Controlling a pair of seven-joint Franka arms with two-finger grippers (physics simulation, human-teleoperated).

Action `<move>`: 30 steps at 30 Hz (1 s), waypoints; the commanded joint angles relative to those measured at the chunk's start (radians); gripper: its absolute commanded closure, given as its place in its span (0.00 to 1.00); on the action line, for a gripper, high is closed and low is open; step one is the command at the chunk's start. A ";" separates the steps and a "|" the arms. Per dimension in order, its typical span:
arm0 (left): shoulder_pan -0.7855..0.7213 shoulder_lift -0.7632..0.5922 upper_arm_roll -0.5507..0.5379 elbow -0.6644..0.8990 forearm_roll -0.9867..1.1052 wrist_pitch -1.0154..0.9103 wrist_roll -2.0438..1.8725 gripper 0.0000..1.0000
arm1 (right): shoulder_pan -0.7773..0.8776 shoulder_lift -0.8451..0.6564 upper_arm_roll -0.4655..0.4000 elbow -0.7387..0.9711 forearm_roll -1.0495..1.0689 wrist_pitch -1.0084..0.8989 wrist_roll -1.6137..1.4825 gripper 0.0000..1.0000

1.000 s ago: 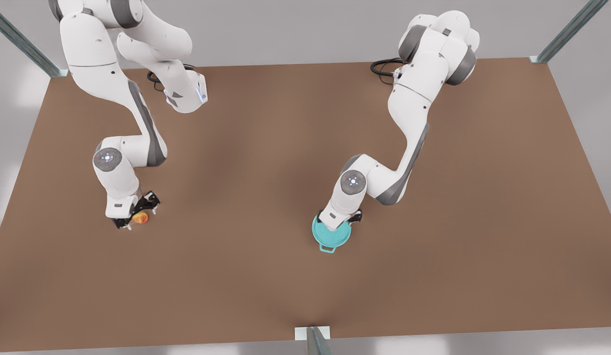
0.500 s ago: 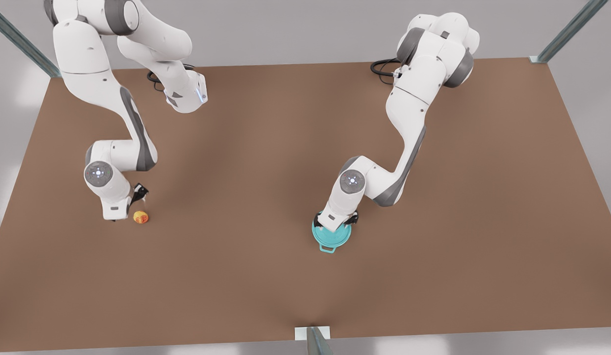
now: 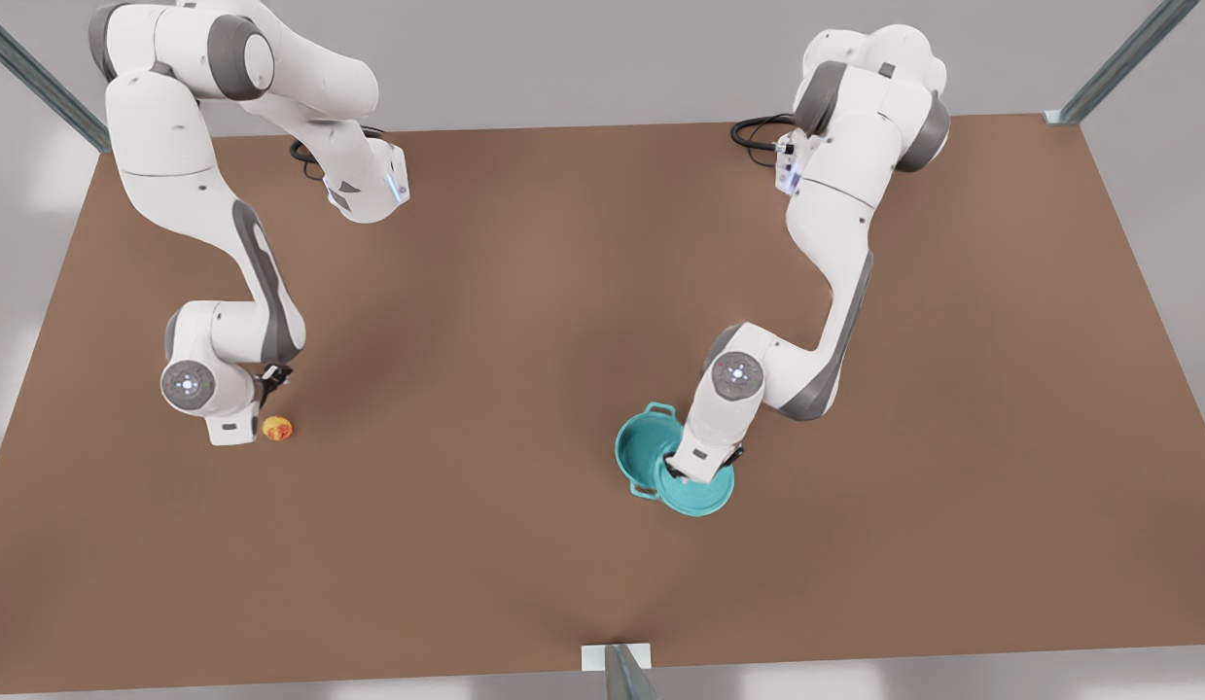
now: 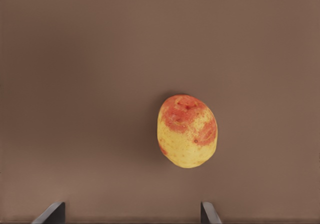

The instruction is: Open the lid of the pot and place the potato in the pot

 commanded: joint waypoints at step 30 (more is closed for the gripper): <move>0.429 -0.537 0.017 -0.055 -0.249 -0.832 0.864 0.00 | -0.013 0.128 0.040 0.109 0.083 0.188 -0.148 0.00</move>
